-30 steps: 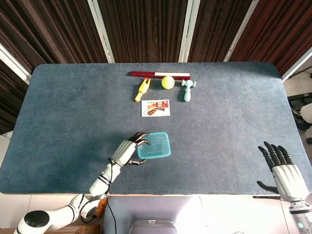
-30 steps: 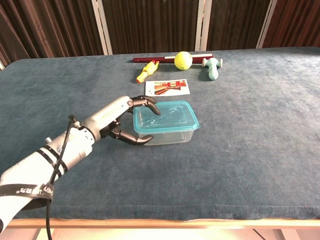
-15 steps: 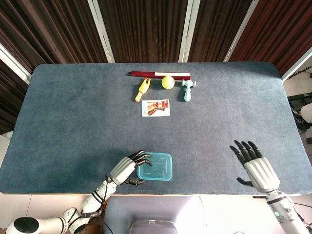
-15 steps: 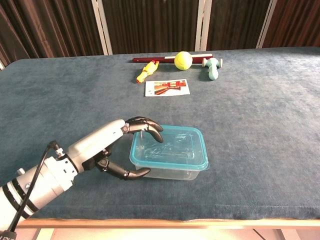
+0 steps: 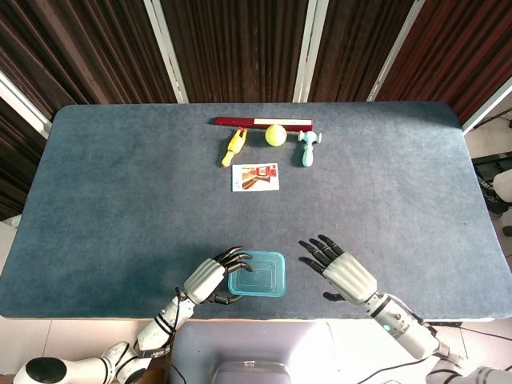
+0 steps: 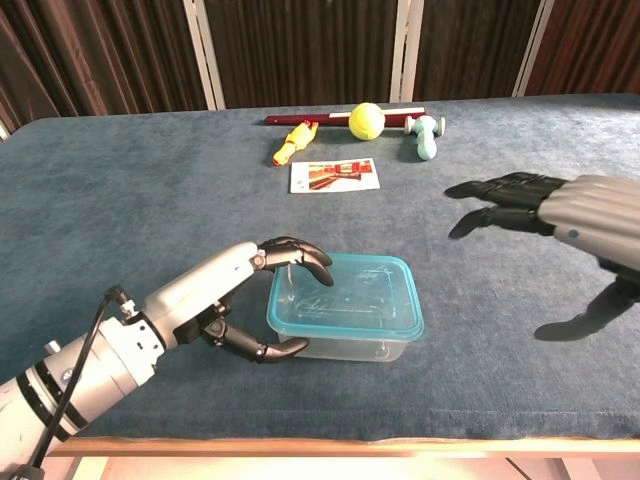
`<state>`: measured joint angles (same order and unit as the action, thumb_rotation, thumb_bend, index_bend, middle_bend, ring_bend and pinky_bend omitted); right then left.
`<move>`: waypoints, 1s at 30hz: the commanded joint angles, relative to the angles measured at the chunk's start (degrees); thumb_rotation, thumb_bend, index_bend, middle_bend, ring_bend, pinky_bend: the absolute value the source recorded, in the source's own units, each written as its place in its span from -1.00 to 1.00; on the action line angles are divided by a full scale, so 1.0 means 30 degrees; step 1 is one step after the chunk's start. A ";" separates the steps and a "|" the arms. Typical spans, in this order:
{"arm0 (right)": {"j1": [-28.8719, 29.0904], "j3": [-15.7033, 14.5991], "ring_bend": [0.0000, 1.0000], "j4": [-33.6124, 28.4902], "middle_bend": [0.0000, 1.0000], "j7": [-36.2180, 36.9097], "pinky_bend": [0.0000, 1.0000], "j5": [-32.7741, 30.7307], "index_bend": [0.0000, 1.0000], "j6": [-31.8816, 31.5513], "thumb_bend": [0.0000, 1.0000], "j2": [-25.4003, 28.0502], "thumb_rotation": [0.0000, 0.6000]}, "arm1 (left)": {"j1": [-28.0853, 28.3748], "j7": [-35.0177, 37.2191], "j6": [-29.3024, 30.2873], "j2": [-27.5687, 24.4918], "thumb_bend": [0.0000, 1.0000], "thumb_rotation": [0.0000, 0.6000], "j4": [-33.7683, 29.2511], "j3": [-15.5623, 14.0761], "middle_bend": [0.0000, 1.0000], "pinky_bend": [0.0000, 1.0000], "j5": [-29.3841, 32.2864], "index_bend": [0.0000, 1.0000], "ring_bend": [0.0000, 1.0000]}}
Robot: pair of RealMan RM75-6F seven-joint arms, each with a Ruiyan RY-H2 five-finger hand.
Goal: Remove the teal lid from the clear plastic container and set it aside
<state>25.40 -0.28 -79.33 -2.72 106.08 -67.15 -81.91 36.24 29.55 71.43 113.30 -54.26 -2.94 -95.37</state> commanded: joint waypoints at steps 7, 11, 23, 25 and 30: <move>0.1187 -0.0630 -1.00 0.1851 -0.94 0.1515 -1.00 0.1199 0.00 -0.0332 -0.35 -0.2175 1.00 | -0.0047 -0.0090 0.0043 0.0212 -0.23 1.00 0.0324 -0.0056 -0.16 -0.26 -0.0101 -0.40 -0.42; 0.1618 -0.0652 -1.00 0.2831 -0.91 0.2050 -1.00 0.1234 0.06 -0.0580 -0.35 -0.3598 1.00 | -0.0078 -0.0174 0.0079 0.0351 -0.23 1.00 0.0481 -0.0112 -0.17 -0.32 -0.0188 -0.41 -0.45; 0.2193 -0.0807 -1.00 0.3243 -0.83 0.2268 -1.00 0.0807 0.22 -0.1092 -0.22 -0.4460 1.00 | -0.0142 -0.0131 0.0149 0.0498 -0.23 1.00 0.0830 -0.0167 -0.17 -0.36 -0.0292 -0.41 -0.46; 0.2283 -0.0799 -1.00 0.3232 -0.82 0.2177 -1.00 0.0658 0.23 -0.1032 -0.21 -0.4530 1.00 | -0.0152 -0.0096 0.0151 0.0520 -0.23 1.00 0.0875 -0.0174 -0.17 -0.36 -0.0300 -0.42 -0.46; 0.2446 -0.0860 -1.00 0.3313 -0.82 0.1959 -1.00 0.0395 0.24 -0.0908 -0.21 -0.4748 1.00 | -0.0151 -0.0019 0.0165 0.0544 -0.23 1.00 0.0938 -0.0190 -0.17 -0.37 -0.0338 -0.42 -0.46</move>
<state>32.73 -2.83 -69.41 3.17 107.28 -69.89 -96.14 35.79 29.49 71.94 114.94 -51.45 -3.51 -96.38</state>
